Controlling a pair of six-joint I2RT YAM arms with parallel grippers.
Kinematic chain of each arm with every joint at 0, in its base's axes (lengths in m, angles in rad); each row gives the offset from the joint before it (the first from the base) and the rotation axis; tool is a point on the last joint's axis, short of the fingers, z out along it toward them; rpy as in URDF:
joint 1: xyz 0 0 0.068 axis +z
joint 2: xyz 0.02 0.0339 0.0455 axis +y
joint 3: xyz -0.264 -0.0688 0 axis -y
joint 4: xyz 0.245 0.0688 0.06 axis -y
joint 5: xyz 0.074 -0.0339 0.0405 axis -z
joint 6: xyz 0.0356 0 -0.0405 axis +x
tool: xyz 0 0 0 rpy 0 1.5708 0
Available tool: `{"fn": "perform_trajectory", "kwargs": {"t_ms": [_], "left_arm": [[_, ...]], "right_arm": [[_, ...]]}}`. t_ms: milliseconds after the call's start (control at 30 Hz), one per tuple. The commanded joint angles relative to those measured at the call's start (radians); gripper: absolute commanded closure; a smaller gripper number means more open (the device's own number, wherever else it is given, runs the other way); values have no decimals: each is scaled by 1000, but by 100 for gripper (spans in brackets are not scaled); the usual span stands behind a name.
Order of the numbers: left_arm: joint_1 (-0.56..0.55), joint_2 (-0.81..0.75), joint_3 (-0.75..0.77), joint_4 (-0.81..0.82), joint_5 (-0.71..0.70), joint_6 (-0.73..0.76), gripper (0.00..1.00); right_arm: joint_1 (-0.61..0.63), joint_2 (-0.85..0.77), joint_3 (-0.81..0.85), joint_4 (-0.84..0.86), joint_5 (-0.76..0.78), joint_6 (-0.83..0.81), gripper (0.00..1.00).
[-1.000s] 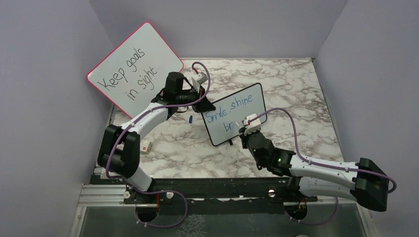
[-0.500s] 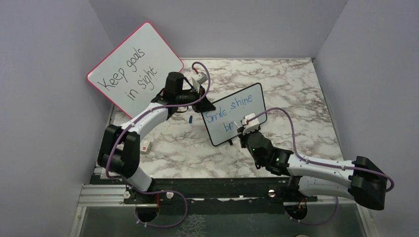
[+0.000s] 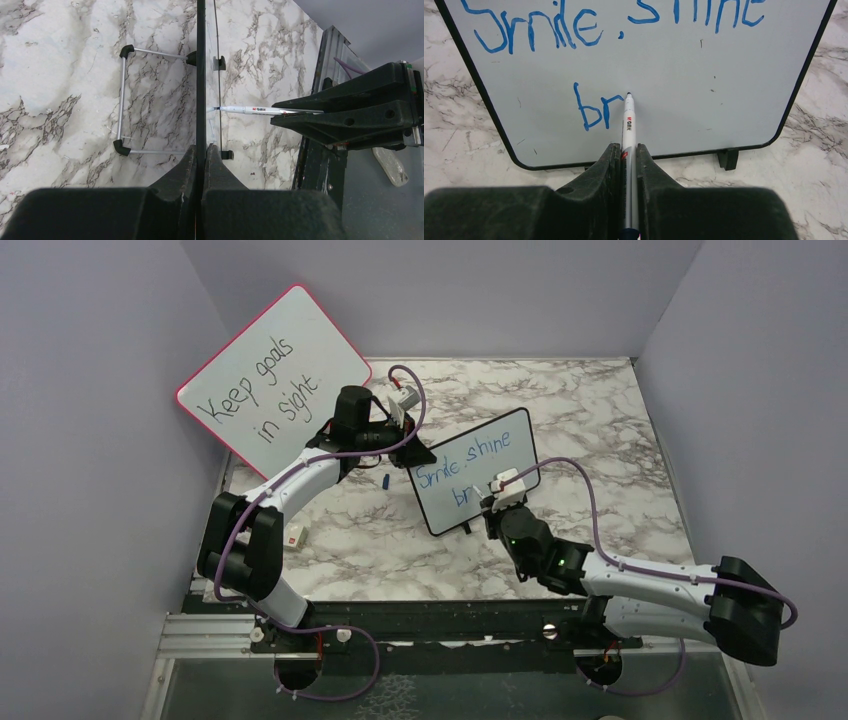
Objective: Write a sentence on the whiteboard
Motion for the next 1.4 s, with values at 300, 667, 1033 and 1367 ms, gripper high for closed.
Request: {"fn": "perform_trajectory", "kwargs": {"t_ms": [300, 667, 1033, 1367], "left_arm": [[-12, 15, 6, -53, -54, 77, 100], [-12, 14, 4, -53, -53, 76, 100], [-12, 16, 4, -53, -52, 76, 100], [-12, 15, 4, -54, -53, 77, 100]], "right_arm": [[-13, -85, -16, -99, -43, 50, 99], [-13, -45, -21, -61, -42, 49, 99], [-13, -45, -25, -10, -29, 28, 99], [-18, -11, -19, -12, -19, 32, 99]]}}
